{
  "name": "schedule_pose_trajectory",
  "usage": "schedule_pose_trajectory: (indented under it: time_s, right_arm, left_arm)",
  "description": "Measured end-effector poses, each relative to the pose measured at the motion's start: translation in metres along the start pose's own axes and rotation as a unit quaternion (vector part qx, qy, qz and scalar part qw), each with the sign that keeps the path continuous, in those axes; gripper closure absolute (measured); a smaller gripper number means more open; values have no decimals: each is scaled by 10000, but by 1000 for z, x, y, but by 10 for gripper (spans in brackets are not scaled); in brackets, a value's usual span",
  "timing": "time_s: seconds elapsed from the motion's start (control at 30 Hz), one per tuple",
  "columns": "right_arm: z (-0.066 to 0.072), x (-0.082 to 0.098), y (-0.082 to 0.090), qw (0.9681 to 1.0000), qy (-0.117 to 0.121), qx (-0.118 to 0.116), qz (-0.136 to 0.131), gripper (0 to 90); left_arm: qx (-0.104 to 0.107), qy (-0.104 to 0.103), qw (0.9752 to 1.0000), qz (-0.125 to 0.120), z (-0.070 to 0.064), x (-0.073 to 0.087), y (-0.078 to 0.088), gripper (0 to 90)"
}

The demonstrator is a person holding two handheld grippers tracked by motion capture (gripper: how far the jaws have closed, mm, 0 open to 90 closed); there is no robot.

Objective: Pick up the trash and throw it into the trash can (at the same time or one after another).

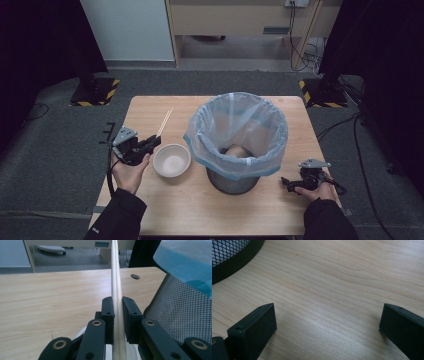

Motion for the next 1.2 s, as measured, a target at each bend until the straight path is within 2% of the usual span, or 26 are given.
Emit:
schedule_pose_trajectory:
  time_s: [0.37, 0.63, 0.9, 1.03, 1.2]
  right_arm:
    - [0, 0, 0, 10000, 1, 0, 1, 11]
    - [0, 0, 0, 10000, 1, 0, 0, 11]
    - [0, 0, 0, 10000, -1, 0, 1, 11]
    - [0, 0, 0, 10000, 1, 0, 1, 11]
    - [0, 0, 0, 10000, 0, 0, 0, 11]
  left_arm:
    - [94, 69, 9994, -330, -2, -16, 15, 801]
    - [200, 107, 9980, -589, -5, -30, 29, 801]
    - [326, 74, 9956, -873, -13, -44, 44, 801]
    - [432, 53, 9932, -1076, -19, -54, 55, 801]
    - [514, -2, 9914, -1207, -26, -60, 63, 801]
Point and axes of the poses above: each handheld gripper's, and its own axes: y roughly backward along the jaws, x roughly out of its underside, z roughly to its left, the point moved 7 cm from there along -y, roughly forward along the jaws, and after that the axes turned 11 degrees about -x, right-handed, at the moved point
